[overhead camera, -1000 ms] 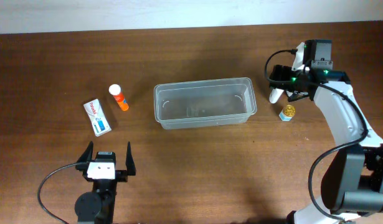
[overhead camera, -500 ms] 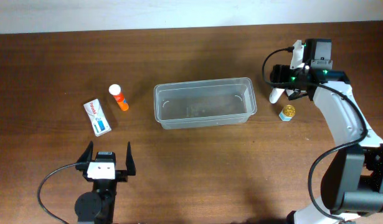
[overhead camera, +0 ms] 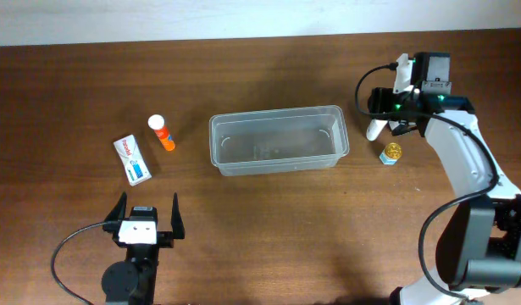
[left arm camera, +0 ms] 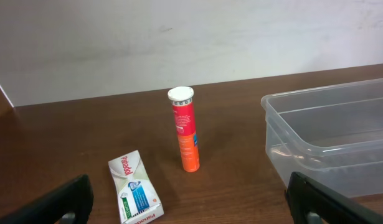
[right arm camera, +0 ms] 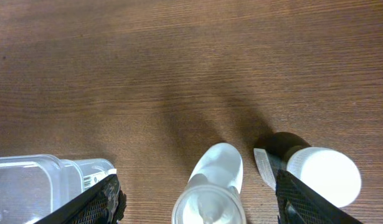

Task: Pack container
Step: 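Lower the right gripper and close it on the white pump bottle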

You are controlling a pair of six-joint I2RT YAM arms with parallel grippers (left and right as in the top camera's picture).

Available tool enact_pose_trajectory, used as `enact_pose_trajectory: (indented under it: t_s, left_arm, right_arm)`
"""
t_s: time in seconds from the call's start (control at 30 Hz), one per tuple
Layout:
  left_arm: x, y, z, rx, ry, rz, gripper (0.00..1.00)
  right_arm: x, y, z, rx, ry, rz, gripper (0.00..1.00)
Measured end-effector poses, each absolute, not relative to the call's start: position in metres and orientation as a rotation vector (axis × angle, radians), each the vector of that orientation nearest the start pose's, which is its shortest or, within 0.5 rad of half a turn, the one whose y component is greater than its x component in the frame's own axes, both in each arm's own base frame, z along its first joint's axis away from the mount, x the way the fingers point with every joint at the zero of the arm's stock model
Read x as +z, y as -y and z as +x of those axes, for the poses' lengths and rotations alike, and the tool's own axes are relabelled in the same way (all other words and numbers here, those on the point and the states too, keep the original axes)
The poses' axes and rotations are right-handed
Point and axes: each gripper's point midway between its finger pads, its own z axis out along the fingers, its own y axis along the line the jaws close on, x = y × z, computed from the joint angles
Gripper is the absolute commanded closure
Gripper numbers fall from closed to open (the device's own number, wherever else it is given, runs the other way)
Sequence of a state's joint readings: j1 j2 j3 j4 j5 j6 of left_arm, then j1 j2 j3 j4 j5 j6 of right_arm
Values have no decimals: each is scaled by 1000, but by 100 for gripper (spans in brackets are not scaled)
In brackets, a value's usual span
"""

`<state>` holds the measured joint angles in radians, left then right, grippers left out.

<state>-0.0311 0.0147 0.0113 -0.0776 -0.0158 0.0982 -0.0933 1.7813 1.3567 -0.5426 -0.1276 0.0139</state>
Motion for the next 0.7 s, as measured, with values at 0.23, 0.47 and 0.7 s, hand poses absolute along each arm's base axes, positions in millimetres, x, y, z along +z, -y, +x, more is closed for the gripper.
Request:
enact_pose_trajectory:
  t_s: [0.23, 0.47, 0.7]
  left_arm:
    - [157, 5, 246, 64, -1650, 95, 1]
    - [157, 5, 246, 64, -1650, 95, 1]
    - [157, 5, 246, 64, -1650, 95, 1]
  right_arm:
    - [107, 13, 464, 139, -2564, 58, 34]
    - [109, 12, 466, 135, -2553, 41, 44]
    - [107, 18, 464, 91, -2564, 57, 48]
